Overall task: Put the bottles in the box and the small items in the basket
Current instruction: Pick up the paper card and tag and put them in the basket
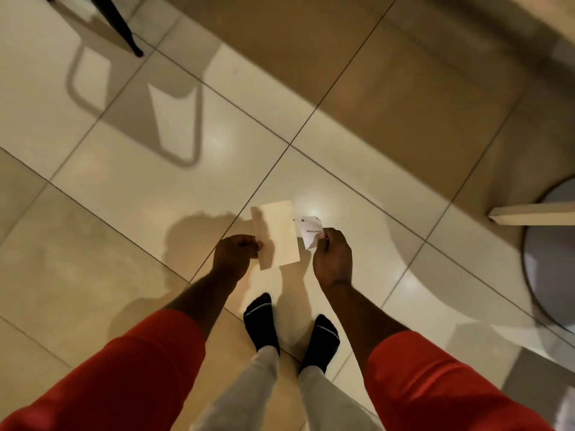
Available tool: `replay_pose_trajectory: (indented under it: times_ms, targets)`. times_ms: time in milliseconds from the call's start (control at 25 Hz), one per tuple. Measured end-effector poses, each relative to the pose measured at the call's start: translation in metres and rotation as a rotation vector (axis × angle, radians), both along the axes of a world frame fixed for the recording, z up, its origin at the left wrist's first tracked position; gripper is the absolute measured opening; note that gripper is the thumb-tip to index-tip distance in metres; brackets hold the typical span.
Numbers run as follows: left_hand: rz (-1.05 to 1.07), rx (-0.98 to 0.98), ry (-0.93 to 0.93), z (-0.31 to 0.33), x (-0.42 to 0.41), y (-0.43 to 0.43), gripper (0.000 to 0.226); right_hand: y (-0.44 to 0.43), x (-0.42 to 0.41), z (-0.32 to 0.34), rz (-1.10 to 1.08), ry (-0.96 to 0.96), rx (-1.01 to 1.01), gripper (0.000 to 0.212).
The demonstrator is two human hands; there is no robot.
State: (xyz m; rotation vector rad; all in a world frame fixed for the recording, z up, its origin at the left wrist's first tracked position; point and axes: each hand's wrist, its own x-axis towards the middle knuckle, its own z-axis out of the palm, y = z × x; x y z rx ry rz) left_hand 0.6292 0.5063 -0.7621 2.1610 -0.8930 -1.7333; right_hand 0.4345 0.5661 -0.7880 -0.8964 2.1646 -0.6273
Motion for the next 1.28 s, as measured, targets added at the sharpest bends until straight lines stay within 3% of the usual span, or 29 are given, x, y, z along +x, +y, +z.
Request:
replay_pose_trajectory:
  times_ms: [240,400,680,1040,1280]
  targets:
    - [-0.104,-0.12,0.038,0.183,-0.027,0.008,0.007,0.007,-0.034,0.191,-0.105,-0.037,-0.115,0.019]
    - [-0.1,-0.183,0.11,0.305,-0.044,0.024,0.021,0.031,-0.056,0.319,-0.218,-0.089,-0.224,0.014]
    - [-0.247,-0.3,0.231,0.475,-0.088,0.043,0.015,0.085,-0.102,0.488,-0.407,-0.091,-0.403,0.018]
    - [-0.436,-0.479,0.359,0.606,-0.211,0.056,0.004,0.147,-0.209,0.617,-0.5,0.009,-0.63,0.019]
    - [-0.522,-0.619,0.409,0.674,-0.316,0.085,0.009,0.187,-0.301,0.673,-0.492,0.072,-0.741,0.022]
